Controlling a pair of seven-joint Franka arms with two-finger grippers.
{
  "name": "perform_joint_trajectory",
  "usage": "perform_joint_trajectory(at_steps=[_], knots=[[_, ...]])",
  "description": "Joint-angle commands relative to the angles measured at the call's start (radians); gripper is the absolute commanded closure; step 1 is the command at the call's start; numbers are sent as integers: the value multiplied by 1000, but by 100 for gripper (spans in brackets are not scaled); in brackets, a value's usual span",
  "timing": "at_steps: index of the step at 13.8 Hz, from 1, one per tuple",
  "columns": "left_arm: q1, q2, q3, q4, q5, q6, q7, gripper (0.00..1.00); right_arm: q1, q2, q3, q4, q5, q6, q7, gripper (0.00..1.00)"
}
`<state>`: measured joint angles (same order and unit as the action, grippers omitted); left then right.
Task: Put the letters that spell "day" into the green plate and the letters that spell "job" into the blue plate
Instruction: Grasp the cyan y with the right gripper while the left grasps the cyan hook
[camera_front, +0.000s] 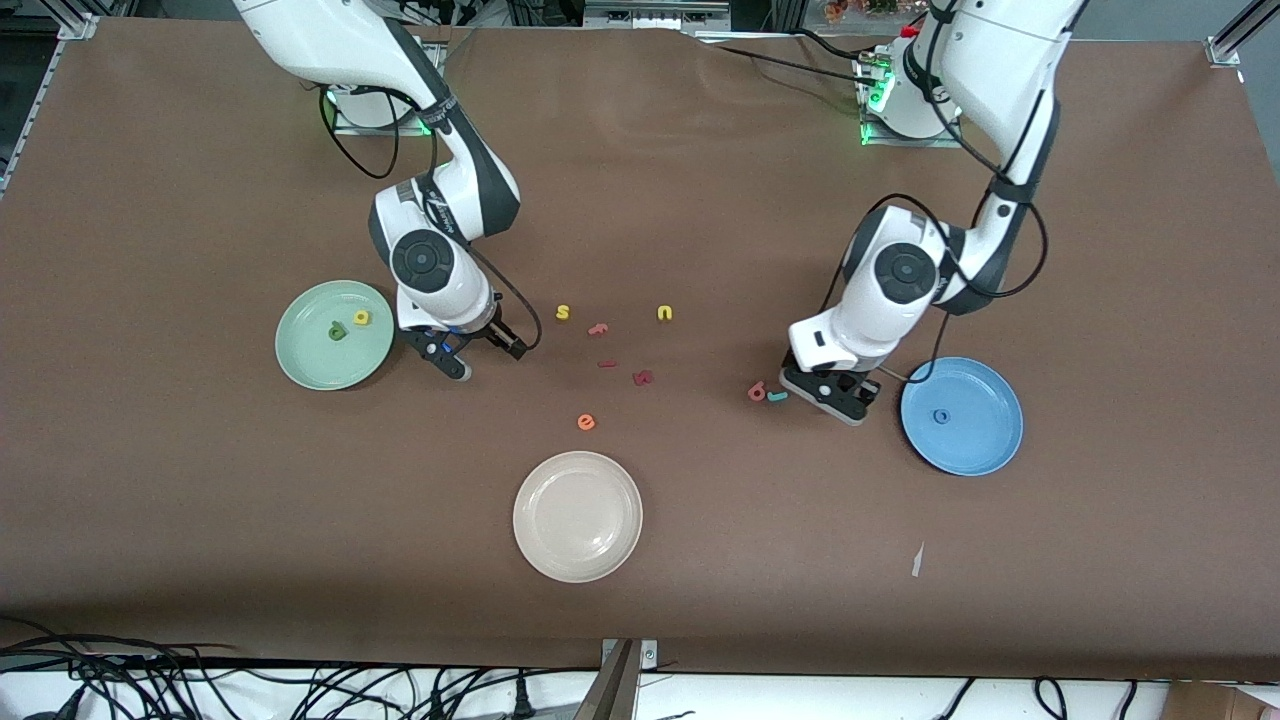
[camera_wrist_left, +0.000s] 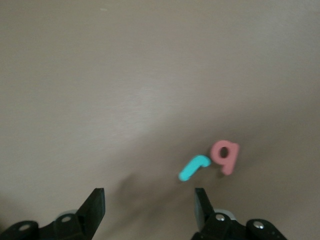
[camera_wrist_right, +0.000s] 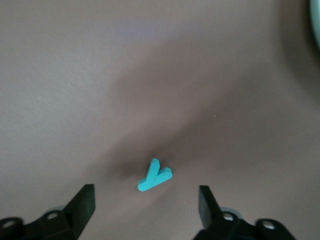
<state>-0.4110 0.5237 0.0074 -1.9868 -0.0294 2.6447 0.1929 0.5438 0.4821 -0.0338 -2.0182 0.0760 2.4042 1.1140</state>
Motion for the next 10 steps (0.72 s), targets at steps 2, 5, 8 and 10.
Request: perform_joint_trajectory(at_steps=[2, 5, 8, 10], knots=[[-55, 64, 14, 57, -15, 34, 16, 20, 19, 1, -6, -45, 7, 67, 21, 19], [-57, 68, 14, 56, -12, 38, 17, 23, 18, 3, -6, -57, 7, 91, 29, 33], [-57, 84, 14, 52, 47, 40, 25, 36, 18, 20, -8, -82, 8, 173, 29, 33], [-57, 82, 14, 52, 54, 40, 25, 35, 18, 23, -8, -100, 8, 210, 27, 34]])
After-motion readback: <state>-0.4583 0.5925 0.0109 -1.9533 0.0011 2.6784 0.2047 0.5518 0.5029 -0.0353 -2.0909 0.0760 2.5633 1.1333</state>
